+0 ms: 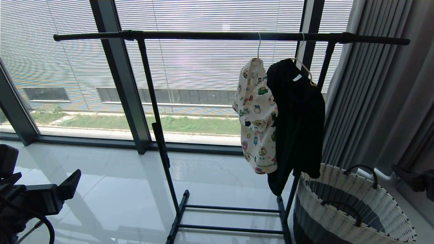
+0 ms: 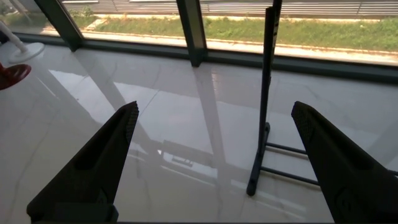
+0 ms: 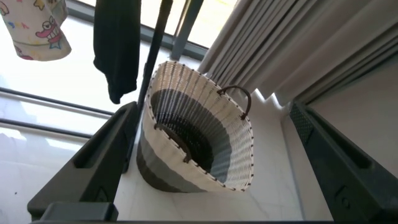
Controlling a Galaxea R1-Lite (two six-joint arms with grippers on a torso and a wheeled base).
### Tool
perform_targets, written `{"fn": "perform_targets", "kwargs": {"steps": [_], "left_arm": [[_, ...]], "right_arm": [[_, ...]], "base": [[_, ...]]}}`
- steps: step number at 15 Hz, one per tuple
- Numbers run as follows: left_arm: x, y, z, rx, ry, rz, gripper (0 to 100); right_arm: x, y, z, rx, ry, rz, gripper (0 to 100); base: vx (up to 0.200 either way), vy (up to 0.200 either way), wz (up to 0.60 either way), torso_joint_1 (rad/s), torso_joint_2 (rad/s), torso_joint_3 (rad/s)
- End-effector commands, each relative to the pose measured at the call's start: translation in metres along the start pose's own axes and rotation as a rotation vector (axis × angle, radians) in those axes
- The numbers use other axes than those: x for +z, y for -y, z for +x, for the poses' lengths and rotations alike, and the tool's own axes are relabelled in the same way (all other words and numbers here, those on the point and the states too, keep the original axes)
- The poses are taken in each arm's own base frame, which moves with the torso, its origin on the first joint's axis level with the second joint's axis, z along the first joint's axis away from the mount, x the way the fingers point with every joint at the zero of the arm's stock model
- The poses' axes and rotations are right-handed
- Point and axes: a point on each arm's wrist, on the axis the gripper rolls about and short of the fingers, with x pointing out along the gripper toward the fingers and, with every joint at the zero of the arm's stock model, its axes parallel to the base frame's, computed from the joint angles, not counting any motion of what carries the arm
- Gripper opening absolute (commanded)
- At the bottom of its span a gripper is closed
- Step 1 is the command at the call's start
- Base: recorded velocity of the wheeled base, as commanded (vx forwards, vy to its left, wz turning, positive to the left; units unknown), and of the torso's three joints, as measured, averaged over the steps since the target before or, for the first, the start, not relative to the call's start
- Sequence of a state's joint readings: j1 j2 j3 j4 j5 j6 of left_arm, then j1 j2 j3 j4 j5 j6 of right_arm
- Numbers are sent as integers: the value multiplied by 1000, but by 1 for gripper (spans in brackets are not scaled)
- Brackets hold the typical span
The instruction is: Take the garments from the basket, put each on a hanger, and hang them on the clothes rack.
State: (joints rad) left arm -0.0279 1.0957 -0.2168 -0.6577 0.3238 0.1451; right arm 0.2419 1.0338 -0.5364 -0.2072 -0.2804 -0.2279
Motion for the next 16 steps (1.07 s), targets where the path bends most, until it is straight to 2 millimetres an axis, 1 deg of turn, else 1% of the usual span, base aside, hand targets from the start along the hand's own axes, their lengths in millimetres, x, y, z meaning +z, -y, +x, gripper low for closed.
{"fn": "perform_targets", "kwargs": {"steps": [1, 3, 5, 7, 8, 10, 11, 13, 14, 15, 16], "left_arm": [[-1, -1, -4, 2, 12, -5, 100], [-7, -4, -12, 9, 18, -8, 100], [-20, -9, -26, 31, 26, -15, 100], [-32, -13, -41, 53, 52, -28, 100], [-43, -15, -50, 69, 62, -36, 100], [-48, -22, -69, 129, 132, -60, 100], [-49, -23, -75, 156, 156, -72, 100], [-55, -27, -93, 198, 234, -97, 100], [-59, -28, -100, 202, 260, -103, 100], [-67, -30, -112, 211, 304, -107, 100], [-74, -31, -121, 227, 351, -69, 100]], "right_arm": [[-5, 2, -1, -18, -13, 3, 100], [-12, 5, -5, -43, -23, 10, 100], [-26, 9, -13, -86, -40, 21, 100], [-38, 16, -25, -157, -39, 49, 100], [-47, 18, -34, -198, -33, 66, 100], [-68, 17, -52, -263, -16, 93, 100], [-75, 16, -60, -280, 9, 111, 100], [-100, 8, -84, -302, 109, 147, 100], [-110, 5, -91, -308, 148, 152, 100], [-128, -1, -102, -318, 222, 157, 100], [-145, -6, -108, -329, 275, 156, 100]], "base": [[0, 0, 0, -183, 481, 286], [0, 0, 0, -181, 476, 290], [0, 0, 0, -168, 461, 290], [0, 0, 0, -127, 354, 222], [0, 0, 0, -61, 159, 100], [0, 0, 0, -27, 68, 44], [0, 0, 0, 0, 0, 0], [0, 0, 0, 0, 0, 0], [0, 0, 0, 0, 0, 0], [0, 0, 0, 0, 0, 0], [0, 0, 0, 0, 0, 0]]}}
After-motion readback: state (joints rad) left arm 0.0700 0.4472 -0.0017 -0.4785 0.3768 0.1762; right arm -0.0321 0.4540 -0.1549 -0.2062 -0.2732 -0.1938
